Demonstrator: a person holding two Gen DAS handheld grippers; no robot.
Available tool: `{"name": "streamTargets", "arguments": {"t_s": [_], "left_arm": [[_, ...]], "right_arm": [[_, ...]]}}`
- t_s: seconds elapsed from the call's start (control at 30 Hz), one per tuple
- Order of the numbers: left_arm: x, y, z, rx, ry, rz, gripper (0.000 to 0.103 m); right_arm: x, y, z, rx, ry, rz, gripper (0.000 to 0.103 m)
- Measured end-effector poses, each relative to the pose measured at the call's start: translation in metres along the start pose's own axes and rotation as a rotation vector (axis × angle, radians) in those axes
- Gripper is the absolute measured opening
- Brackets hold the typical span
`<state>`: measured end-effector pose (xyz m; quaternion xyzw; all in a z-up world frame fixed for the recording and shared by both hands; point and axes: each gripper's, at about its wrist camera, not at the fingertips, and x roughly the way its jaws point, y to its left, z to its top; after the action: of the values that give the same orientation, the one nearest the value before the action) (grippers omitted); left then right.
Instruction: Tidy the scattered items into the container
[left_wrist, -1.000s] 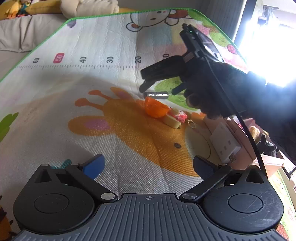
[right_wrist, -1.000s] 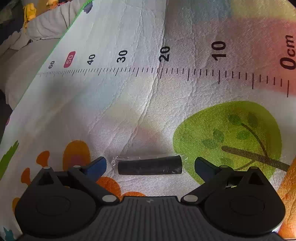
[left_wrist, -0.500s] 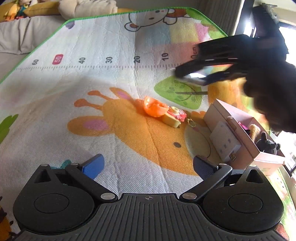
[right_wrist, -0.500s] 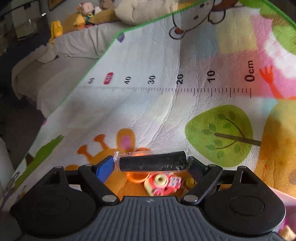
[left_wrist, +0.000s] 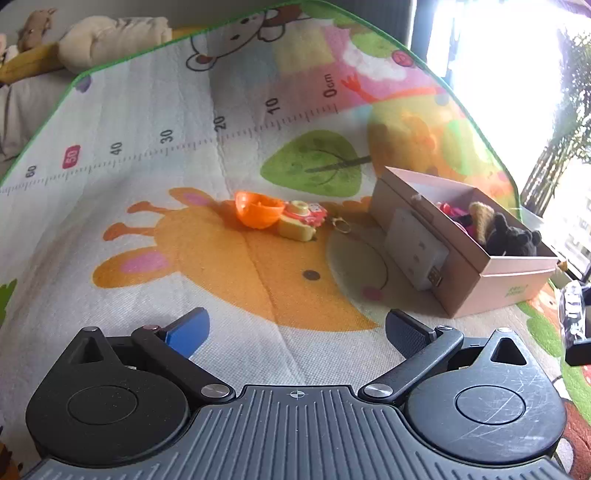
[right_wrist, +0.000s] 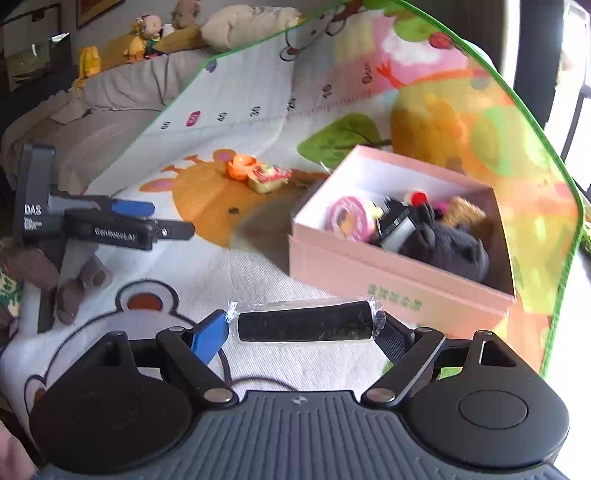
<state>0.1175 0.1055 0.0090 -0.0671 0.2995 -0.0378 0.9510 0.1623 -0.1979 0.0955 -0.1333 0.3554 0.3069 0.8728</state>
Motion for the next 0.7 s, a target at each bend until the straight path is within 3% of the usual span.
{"name": "streamTargets", "arguments": {"t_s": [0.2, 0.43, 0.7], "left_arm": [[0.016, -0.028, 0.008, 0.099, 0.008, 0.021, 0.103], [0.037, -0.066, 0.020, 0.307, -0.022, -0.027, 0.103], [0.057, -0.076, 0.039, 0.256, -0.044, -0.050, 0.103]], "right_arm": [[-0.001, -0.010, -0.042, 0.078, -0.012, 0.015, 0.086], [-0.002, -0.021, -0.059, 0.142, -0.067, 0.038, 0.092], [0.006, -0.030, -0.072, 0.213, -0.093, 0.045, 0.096]]}}
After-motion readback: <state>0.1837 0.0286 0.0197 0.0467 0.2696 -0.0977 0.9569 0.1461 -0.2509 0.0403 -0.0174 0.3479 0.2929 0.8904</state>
